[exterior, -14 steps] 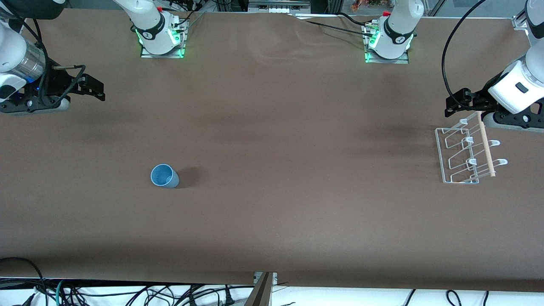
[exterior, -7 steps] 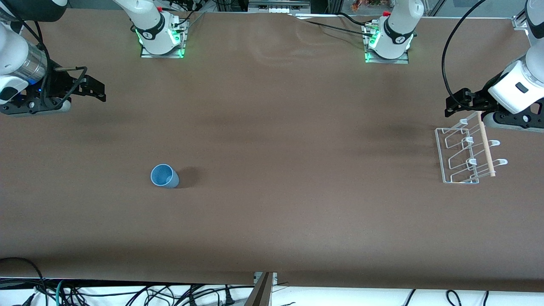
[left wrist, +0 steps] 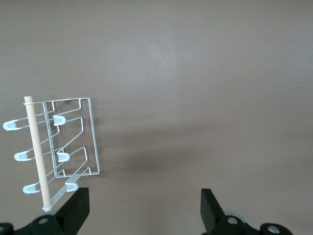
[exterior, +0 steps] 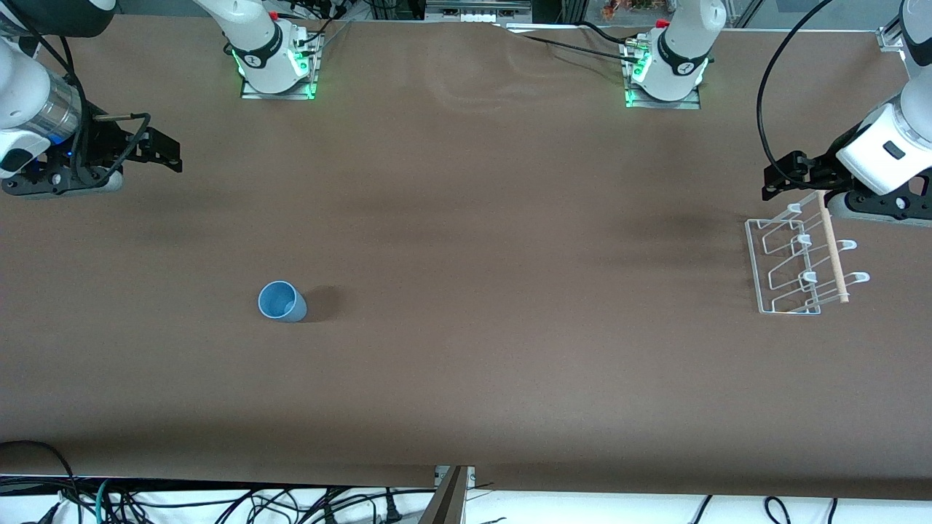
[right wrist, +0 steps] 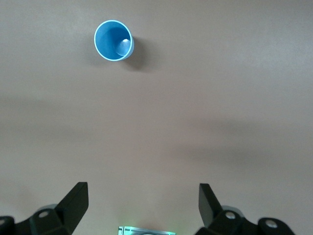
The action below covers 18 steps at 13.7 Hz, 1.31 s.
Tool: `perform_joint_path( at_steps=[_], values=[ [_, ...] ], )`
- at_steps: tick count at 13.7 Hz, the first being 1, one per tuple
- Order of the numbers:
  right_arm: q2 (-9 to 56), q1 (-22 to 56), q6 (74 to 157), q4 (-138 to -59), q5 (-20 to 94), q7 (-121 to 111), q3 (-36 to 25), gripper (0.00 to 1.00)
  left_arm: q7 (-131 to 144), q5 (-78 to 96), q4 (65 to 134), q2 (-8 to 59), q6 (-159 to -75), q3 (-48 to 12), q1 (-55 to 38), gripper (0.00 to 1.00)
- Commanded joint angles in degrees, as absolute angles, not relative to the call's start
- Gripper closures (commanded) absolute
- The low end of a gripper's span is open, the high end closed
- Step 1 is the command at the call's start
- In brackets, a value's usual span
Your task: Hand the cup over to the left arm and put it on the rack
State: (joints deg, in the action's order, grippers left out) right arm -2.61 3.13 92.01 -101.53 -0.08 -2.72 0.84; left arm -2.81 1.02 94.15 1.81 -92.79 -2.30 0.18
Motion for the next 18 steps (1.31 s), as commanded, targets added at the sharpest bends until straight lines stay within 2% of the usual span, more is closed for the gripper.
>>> perform_joint_path(
  at_steps=[1,8,10,15,18],
  values=[
    [-2.6,3.1,91.3,-101.1,-0.9,-3.4,1.1,0.0,-2.5,1.8,93.3,1.7,-92.4,-2.5,0.4,0.0],
    [-1.2,3.3,93.3,-101.0,-0.9,-3.4,1.2,0.0,-2.5,1.9,93.3,1.7,-92.4,-2.5,0.4,0.0],
    [1.2,3.6,96.8,-100.8,-0.6,-3.3,1.2,0.0,-2.5,2.0,93.3,1.6,-92.3,-2.5,0.4,0.0],
    [11.7,4.0,104.1,-98.7,1.4,-1.9,1.2,0.01,-2.5,2.0,93.3,1.7,-92.3,-2.5,0.4,0.0],
    [20.6,4.0,104.2,-92.0,4.1,-2.1,1.2,0.01,-2.5,2.0,93.3,1.7,-92.3,-2.5,0.4,0.0]
  ],
)
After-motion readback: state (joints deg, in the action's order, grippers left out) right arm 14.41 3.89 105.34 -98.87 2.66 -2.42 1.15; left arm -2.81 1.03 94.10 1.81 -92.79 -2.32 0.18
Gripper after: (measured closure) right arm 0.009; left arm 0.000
